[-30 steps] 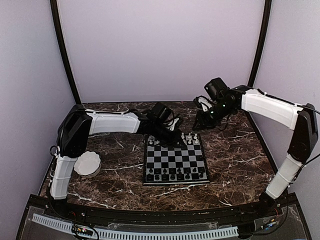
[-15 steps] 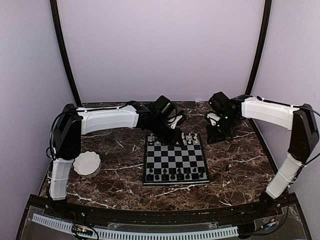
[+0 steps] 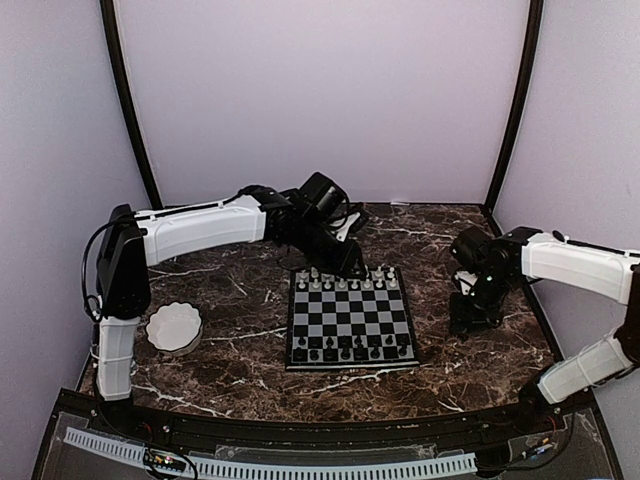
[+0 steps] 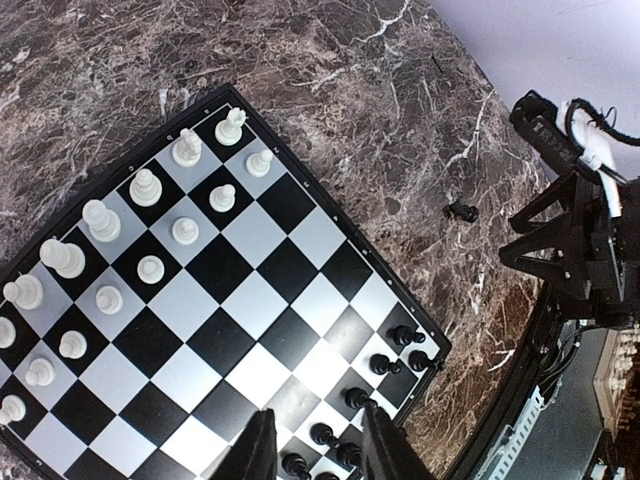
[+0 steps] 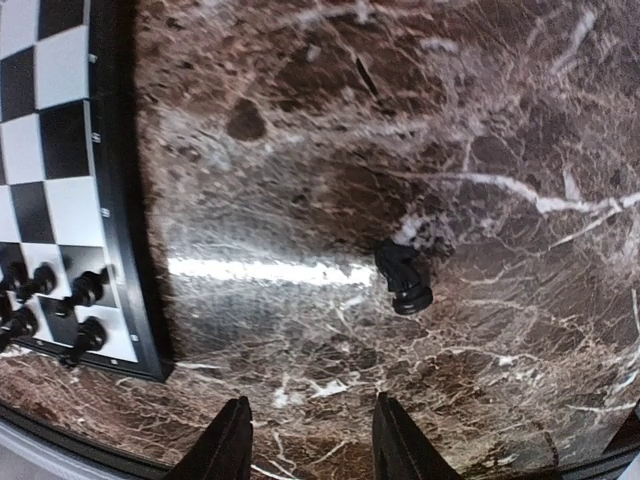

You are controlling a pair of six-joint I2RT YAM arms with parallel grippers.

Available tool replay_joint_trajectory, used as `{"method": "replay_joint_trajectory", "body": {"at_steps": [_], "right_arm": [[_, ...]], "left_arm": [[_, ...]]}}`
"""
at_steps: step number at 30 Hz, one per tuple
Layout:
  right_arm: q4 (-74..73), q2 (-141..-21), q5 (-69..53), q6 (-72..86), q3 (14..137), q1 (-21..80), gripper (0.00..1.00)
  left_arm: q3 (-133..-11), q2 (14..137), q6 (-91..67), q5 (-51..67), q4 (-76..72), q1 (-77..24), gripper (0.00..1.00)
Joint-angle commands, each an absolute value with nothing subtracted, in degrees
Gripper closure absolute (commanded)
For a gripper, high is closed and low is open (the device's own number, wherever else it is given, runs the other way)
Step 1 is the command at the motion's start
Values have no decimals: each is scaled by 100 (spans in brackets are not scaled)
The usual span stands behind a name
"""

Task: Set up the chess pieces on the board
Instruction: Pick up the knight at the center of the board.

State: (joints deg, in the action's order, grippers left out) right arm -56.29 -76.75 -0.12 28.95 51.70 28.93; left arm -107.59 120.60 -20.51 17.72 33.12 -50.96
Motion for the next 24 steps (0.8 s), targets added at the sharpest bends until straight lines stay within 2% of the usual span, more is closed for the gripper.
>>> {"method": "replay_joint_trajectory", "body": {"at_steps": [1,10,24], "right_arm": [[-5610,-7801,194,2770,4979,2872,58],[-5677,-8380,802,2670,5341,2876,58],[-5633,-9346,975,2348,5628,2866,57]], "left_arm": [[-10603,11592,-1899,1791,3379,-5098,68],[-10461,11464,-1767,1830,3328,-5096,68],[-10138,11352,-1899,1908,3064,-5097,68]]}}
